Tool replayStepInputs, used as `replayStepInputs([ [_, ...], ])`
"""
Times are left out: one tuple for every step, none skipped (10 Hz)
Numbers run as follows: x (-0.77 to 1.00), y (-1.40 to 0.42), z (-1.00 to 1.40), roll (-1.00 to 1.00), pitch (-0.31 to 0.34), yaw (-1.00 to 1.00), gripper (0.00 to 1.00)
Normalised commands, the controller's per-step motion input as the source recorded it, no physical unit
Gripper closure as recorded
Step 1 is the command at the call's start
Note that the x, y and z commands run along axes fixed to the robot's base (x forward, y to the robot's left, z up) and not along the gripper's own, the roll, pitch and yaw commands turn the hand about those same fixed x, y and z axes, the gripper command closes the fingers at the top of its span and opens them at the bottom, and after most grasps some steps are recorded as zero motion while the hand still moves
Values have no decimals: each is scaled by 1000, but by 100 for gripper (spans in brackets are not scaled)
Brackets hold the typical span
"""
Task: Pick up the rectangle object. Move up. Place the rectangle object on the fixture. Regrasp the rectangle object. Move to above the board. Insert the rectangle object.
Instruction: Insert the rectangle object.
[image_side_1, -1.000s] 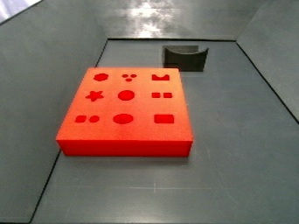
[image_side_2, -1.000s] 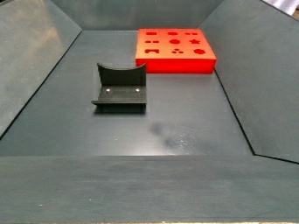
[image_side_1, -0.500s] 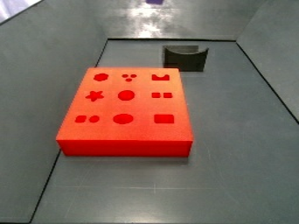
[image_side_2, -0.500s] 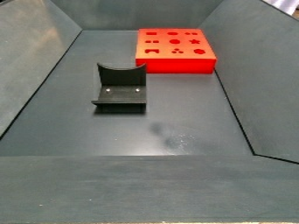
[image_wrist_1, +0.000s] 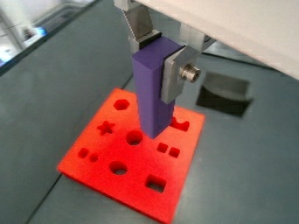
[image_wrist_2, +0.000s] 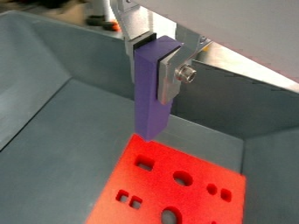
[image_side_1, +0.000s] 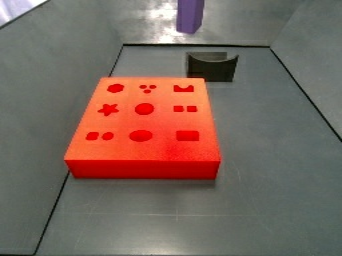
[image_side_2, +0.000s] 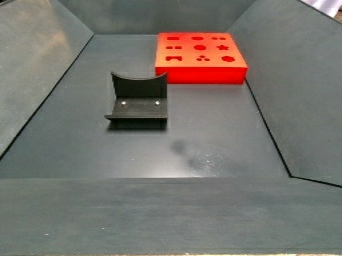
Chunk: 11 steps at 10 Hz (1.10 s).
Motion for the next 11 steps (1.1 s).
replayStepInputs([
  [0, -129, -186, -53, 0, -949, 100],
  [0, -3, -234, -53, 0, -1000, 100],
  [0, 0, -300, -23, 0, -1000, 100],
  [0, 0, -380, 0, 0, -1000, 100],
  [0, 0, -454, 0, 0, -1000, 100],
  [46, 0, -497, 0, 0, -940, 100],
  [217, 0, -489, 0, 0, -820, 100],
  [231, 0, -554, 19, 0, -789, 100],
  [160, 0, -537, 0, 0, -846, 100],
  [43, 0, -389, -29, 0, -986, 100],
  [0, 0, -417, -23, 0, -1000, 100],
])
